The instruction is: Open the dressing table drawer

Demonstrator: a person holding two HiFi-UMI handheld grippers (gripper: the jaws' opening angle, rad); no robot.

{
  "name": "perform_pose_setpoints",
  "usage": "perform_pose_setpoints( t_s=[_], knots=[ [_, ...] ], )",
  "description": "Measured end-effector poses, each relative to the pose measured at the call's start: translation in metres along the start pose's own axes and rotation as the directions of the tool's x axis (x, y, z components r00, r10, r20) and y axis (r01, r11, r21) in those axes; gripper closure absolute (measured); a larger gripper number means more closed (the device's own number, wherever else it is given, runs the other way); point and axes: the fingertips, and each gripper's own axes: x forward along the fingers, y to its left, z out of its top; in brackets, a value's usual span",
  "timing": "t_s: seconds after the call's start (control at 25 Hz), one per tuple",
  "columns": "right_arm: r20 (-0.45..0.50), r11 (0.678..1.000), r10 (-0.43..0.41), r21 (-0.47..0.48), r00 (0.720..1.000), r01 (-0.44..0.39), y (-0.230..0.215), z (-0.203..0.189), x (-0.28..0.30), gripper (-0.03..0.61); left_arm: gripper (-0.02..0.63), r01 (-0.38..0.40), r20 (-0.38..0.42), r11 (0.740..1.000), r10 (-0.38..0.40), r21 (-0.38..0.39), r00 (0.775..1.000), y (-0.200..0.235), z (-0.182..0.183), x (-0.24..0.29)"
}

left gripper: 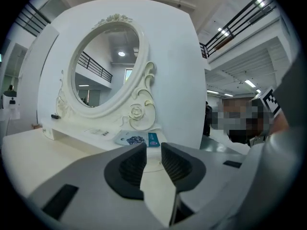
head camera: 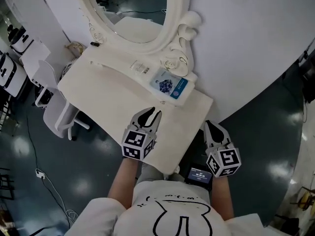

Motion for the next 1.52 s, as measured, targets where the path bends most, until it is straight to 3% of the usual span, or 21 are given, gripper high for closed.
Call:
perform_pose_setpoints(
  t_s=[0.44, 0.88, 1.2, 1.52],
  knots=[
    [-0.052, 0.987, -0.141, 0.064, 0.989, 0.145, -0.023, -0.027, 0.015, 0.554, 0.495, 0.082, -0.124, 0.996, -0.084, -0.019, 0.989, 0.022, -0.033, 0.047],
    [-0.104, 0.940, -0.311, 0.114, 0.945, 0.322, -0.045, -0.051, 0.003, 0.554, 0.480, 0.124, -0.272, 0.992, -0.130, -0.039, 0.954, 0.036, -0.079, 0.086],
    [-0.135, 0.898, -0.395, 0.150, 0.909, 0.413, -0.051, -0.075, -0.022, 0.554, 0.479, 0.123, -0.278, 0.992, -0.126, -0.029, 0.952, 0.039, -0.087, 0.099],
    [-0.144, 0.857, -0.459, 0.190, 0.877, 0.479, -0.057, -0.094, -0.041, 0.554, 0.494, 0.124, -0.292, 0.991, -0.107, 0.041, 0.950, 0.036, -0.089, 0.110]
  ],
)
